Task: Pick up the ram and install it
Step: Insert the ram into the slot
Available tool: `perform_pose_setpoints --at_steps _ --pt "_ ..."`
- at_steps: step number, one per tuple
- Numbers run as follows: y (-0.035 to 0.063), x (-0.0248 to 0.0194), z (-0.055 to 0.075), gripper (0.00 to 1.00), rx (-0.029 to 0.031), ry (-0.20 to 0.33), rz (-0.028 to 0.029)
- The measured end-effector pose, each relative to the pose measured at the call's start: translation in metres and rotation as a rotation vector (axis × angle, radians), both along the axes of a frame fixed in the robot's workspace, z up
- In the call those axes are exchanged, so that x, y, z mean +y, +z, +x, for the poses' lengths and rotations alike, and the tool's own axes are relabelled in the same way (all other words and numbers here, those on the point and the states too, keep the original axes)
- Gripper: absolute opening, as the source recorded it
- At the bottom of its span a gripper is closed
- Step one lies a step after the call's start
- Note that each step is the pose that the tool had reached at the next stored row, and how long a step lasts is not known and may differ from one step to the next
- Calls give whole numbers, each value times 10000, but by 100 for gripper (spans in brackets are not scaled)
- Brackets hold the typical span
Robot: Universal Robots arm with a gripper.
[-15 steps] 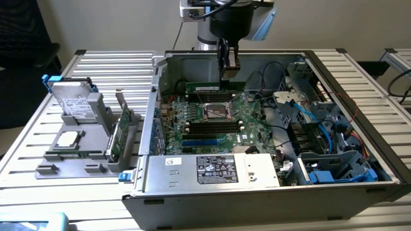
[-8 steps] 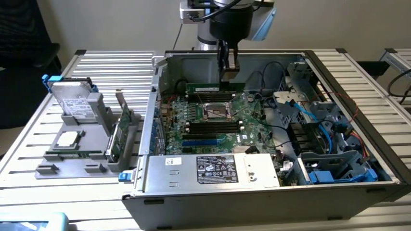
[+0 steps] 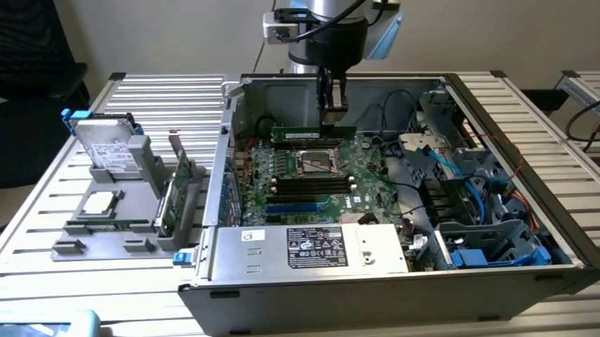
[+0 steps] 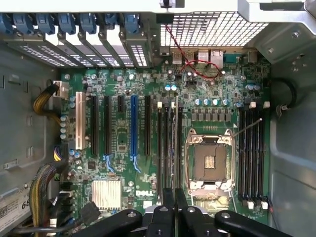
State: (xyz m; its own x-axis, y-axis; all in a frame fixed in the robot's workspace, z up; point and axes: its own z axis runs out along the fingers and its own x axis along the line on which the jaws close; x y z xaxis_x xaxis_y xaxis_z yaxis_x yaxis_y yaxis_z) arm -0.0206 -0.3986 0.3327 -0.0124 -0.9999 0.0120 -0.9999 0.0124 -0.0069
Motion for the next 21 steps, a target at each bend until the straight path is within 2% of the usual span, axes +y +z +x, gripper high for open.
perform_pose_setpoints --at_steps 5,12,16,21 --pt "-87 0 1 13 0 0 27" --pt "-100 0 2 13 -1 0 42" --pt "-132 -1 1 13 0 0 121" --pt "-144 0 2 13 0 16 150"
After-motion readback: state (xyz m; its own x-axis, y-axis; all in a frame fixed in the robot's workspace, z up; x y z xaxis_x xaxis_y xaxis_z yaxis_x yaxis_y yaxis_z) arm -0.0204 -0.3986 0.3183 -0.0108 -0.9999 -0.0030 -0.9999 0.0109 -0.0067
